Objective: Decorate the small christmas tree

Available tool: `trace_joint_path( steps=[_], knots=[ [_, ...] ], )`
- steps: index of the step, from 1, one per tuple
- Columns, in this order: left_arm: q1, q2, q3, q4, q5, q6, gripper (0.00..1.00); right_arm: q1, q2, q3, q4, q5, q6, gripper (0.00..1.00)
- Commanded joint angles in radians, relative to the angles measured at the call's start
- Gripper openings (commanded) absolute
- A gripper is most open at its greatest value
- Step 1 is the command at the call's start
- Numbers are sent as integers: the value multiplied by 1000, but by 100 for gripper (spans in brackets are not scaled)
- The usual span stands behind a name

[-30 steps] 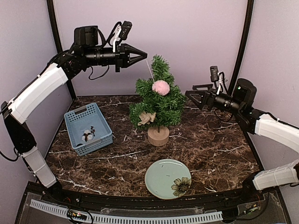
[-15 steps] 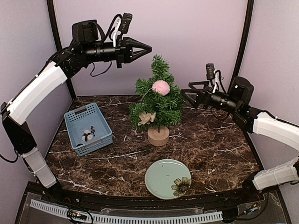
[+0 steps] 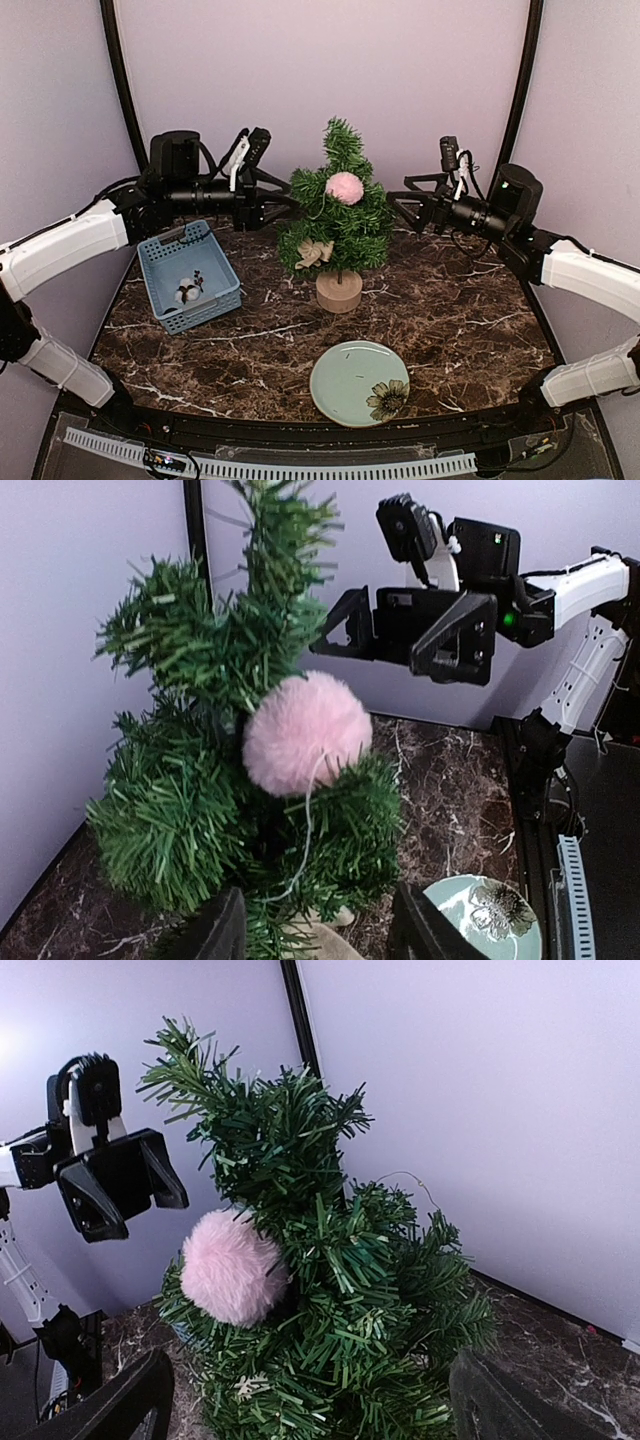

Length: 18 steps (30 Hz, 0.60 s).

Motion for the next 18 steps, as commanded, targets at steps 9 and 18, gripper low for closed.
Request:
trace_joint_path(
  steps=[9, 18],
  knots=[
    [1, 91, -83, 229, 19, 129, 47, 10, -14, 19, 8, 17, -16, 96],
    [1, 168, -33, 224, 68, 167, 36, 10, -11, 17, 8, 22, -19, 96]
  ],
)
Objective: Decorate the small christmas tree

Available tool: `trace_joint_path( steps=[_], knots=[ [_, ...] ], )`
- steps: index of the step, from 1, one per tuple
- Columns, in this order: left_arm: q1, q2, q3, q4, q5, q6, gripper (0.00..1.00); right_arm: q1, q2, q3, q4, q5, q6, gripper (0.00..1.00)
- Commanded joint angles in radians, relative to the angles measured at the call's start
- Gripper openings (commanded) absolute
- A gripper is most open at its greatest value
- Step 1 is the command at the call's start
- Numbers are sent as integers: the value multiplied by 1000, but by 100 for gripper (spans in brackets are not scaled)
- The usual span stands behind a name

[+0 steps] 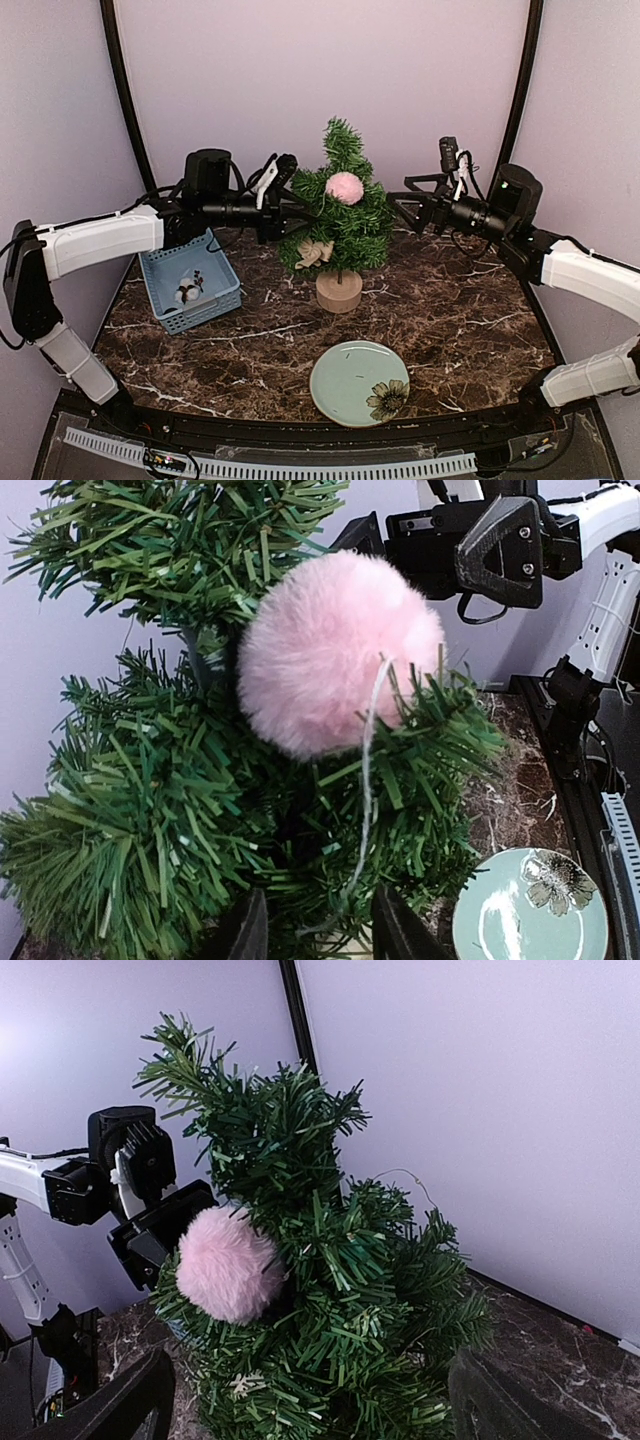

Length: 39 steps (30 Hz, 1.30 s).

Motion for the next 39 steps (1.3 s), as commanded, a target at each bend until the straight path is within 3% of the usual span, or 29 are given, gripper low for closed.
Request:
trace_joint_path(
  steps=[1, 17, 25, 35, 39],
  knots=[
    [0, 8, 42, 39, 51, 32, 34, 9, -10, 17, 15, 16, -8, 96],
    [0, 51, 66, 13, 104, 47, 20, 9, 5, 20, 17, 17, -3, 96],
    [0, 9, 76, -1, 89, 28, 0, 10, 4, 19, 17, 19, -1, 96],
    [0, -135, 101, -10, 15, 24, 0, 10, 4, 18, 26, 19, 4, 96],
    [0, -116, 162, -13, -20, 20, 0, 9, 10, 19, 41, 16, 14, 96]
  ],
)
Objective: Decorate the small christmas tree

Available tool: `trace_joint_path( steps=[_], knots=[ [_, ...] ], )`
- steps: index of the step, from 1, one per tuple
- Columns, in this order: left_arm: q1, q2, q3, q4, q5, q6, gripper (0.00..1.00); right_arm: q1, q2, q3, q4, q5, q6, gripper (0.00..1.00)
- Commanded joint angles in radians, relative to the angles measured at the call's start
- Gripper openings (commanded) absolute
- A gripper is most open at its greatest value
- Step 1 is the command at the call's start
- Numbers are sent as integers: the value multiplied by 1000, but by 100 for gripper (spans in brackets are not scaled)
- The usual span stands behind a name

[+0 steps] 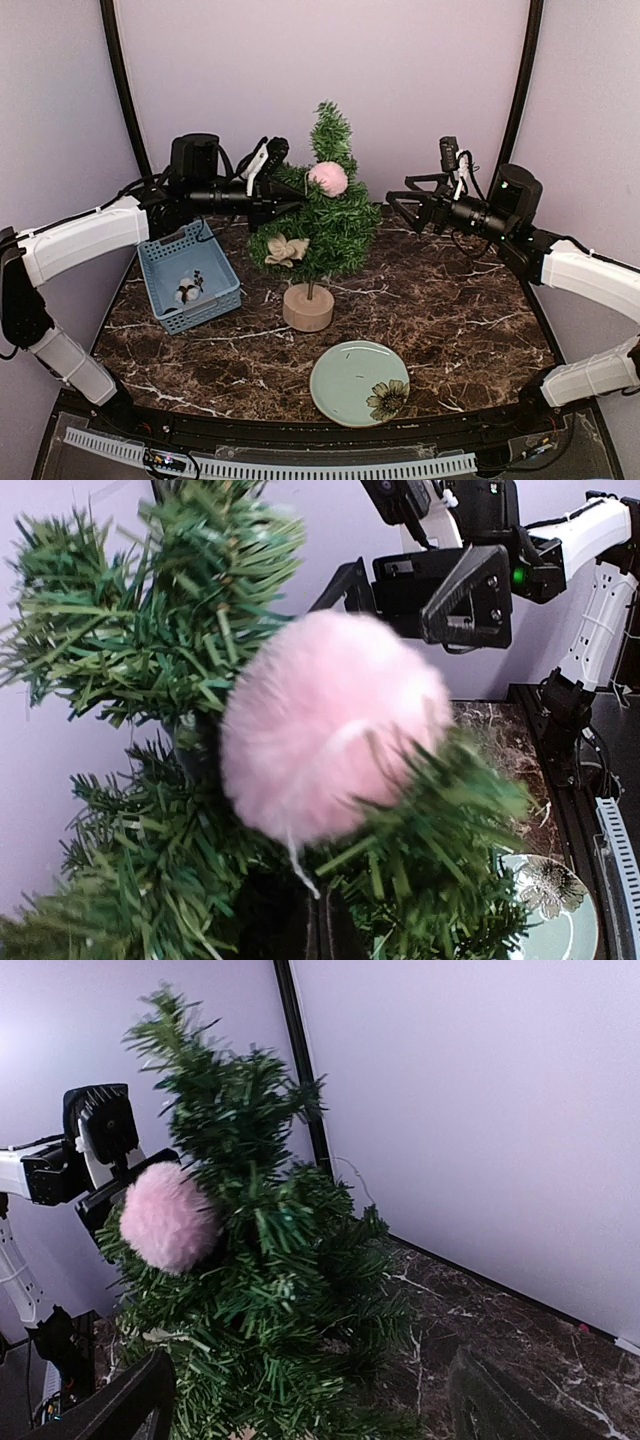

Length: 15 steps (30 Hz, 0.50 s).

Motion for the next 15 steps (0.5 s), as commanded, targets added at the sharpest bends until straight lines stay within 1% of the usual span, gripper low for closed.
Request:
trace_joint_path(
  steps=[1, 4, 5, 7, 10, 12, 15],
  knots=[
    [0, -47, 123, 73, -25, -9, 0, 9, 10, 19, 43, 2, 14, 96],
    [0, 19, 208, 21, 14, 2, 0, 9, 10, 19, 44, 4, 15, 96],
    [-1, 26, 214, 17, 24, 6, 0, 9, 10, 19, 45, 3, 16, 96],
    [-1, 20, 197, 24, 50, 11, 0, 9, 11, 16, 53, -3, 22, 96],
    [-1, -22, 92, 88, 67, 7, 0, 9, 26, 13, 69, -4, 32, 96],
    [-3, -46, 52, 126, 65, -1, 0, 9, 41, 12, 79, -3, 43, 97],
    [-9, -56, 58, 114, 76, 15, 0, 5, 52, 13, 94, 16, 67, 98]
  ],
)
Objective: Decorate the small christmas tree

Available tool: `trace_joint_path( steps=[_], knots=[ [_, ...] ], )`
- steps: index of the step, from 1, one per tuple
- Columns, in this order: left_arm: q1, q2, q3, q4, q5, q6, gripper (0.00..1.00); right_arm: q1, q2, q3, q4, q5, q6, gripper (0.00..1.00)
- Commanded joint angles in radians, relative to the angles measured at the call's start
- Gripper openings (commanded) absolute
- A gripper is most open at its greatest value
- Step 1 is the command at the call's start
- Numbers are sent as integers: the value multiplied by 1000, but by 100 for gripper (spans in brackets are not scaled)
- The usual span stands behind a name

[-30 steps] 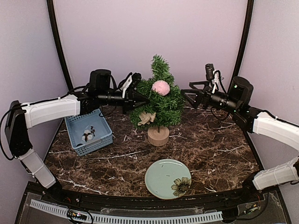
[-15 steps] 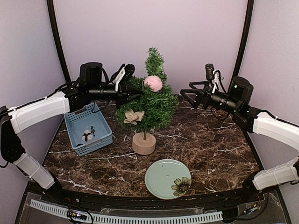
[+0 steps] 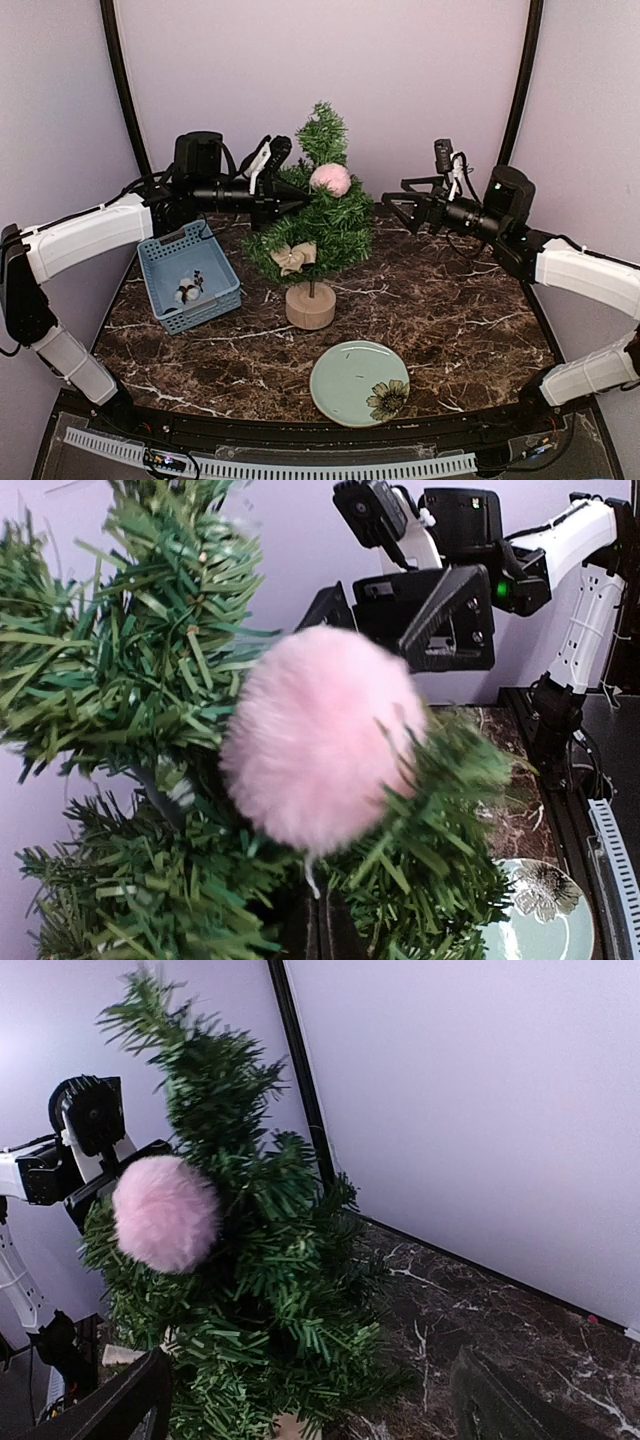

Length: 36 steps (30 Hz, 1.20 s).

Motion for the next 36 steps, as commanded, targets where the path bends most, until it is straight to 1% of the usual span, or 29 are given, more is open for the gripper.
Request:
trace_joint_path(
  steps=[1, 7, 13, 17, 23, 27, 34, 36],
  knots=[
    [-11, -79, 5, 110, 54, 24, 0, -3, 20, 17, 68, 12, 51, 98],
    [-39, -86, -16, 83, 56, 72, 0, -17, 53, 83, 133, -106, 101, 98],
    [-57, -98, -75, 107, 44, 64, 0, -17, 103, 166, 117, -193, 86, 96],
    [-59, -102, -117, 123, 48, 54, 0, -12, 111, 172, 122, -252, 79, 95],
    [-67, -107, -135, 137, 41, 51, 0, 30, 131, 200, 157, -337, 82, 98],
    [-69, -96, -117, 130, 44, 59, 0, 80, 171, 266, 136, -317, 54, 93],
    [-77, -85, -103, 113, 33, 84, 0, 93, 235, 329, 152, -238, 76, 86],
    [-78, -83, -99, 110, 29, 91, 0, 96, 256, 351, 160, -247, 81, 83]
  ],
)
